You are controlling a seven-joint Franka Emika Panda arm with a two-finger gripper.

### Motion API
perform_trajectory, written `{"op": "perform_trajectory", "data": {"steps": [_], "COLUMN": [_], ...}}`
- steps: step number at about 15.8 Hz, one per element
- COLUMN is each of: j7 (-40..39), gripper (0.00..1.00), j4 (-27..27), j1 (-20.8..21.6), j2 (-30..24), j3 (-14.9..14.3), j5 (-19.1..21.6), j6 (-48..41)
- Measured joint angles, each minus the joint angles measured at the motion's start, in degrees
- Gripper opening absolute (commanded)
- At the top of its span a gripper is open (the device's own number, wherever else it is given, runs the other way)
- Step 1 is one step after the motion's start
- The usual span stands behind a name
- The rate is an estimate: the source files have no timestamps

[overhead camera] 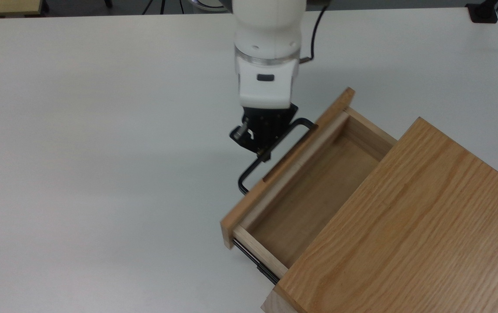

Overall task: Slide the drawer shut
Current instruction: 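Push the drawer by its handle into the wooden cabinet until flush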

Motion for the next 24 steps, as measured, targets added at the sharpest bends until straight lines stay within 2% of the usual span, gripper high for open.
{"op": "perform_trajectory", "data": {"steps": [6, 9, 13, 18, 24], "j7": [7.44, 8.68, 10.74, 14.75, 19.33], "gripper": [0.00, 0.00, 0.00, 0.00, 0.03], "j4": [0.53, 2.01, 2.63, 2.72, 2.75], "j1": [2.76, 3.48, 4.38, 5.55, 5.77], "j2": [4.50, 6.41, 8.13, 9.93, 10.08], "j3": [0.01, 0.01, -0.02, -0.11, -0.21], "j5": [0.08, 0.24, 2.38, 2.49, 2.50], "j6": [9.77, 12.33, 16.80, 23.85, 25.33]}}
